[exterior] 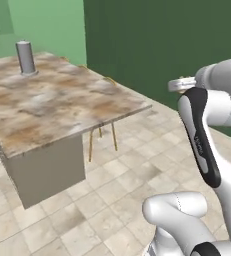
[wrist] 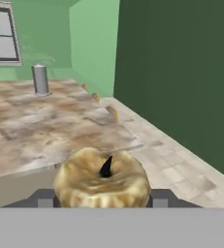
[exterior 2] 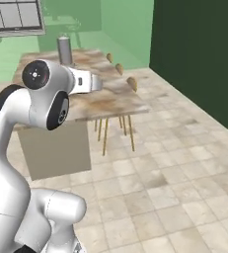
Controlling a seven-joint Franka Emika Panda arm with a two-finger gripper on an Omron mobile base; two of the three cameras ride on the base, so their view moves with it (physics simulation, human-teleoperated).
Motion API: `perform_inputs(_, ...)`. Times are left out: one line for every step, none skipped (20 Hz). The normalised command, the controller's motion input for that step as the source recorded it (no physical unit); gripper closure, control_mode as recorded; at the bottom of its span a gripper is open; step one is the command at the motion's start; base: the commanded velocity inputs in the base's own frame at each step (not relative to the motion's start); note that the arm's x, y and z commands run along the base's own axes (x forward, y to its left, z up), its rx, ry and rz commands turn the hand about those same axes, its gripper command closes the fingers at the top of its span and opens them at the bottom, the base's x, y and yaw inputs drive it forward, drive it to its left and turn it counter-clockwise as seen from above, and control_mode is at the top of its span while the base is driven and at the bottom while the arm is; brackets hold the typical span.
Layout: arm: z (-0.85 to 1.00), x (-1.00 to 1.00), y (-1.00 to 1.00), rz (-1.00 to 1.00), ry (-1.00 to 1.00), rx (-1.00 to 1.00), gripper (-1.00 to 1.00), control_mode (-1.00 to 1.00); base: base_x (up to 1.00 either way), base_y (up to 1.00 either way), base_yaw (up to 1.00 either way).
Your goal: Get the candle and the beer from the cabinet and move them to the dining counter.
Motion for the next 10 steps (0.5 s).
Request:
perform_inputs(0.0, 0.0, 0.0, 0.0, 0.0, 0.0, 1.0, 1.0, 0.59, -0.95, 0.46)
perform_inputs(0.0, 0.0, 0.0, 0.0, 0.0, 0.0, 1.0, 1.0, 0.54, -0.98, 0.45)
perform_inputs(0.0, 0.0, 0.0, 0.0, 0.0, 0.0, 1.0, 1.0, 0.49, -1.0, 0.45)
perform_inputs(0.0, 0.0, 0.0, 0.0, 0.0, 0.0, 1.0, 1.0, 0.49, -1.0, 0.45)
perform_inputs(0.0, 0.0, 0.0, 0.0, 0.0, 0.0, 1.0, 1.0, 0.49, -1.0, 0.45)
perform_inputs(0.0, 0.0, 0.0, 0.0, 0.0, 0.0, 1.0, 1.0, 0.44, -1.0, 0.45)
perform_inputs(0.0, 0.0, 0.0, 0.0, 0.0, 0.0, 1.0, 1.0, 0.41, -1.0, 0.46)
perform_inputs(0.0, 0.0, 0.0, 0.0, 0.0, 0.0, 1.0, 1.0, 0.39, -1.0, 0.46)
perform_inputs(0.0, 0.0, 0.0, 0.0, 0.0, 0.0, 1.0, 1.0, 0.34, -1.0, 0.46)
perform_inputs(0.0, 0.0, 0.0, 0.0, 0.0, 0.0, 1.0, 1.0, 0.29, -1.0, 0.47)
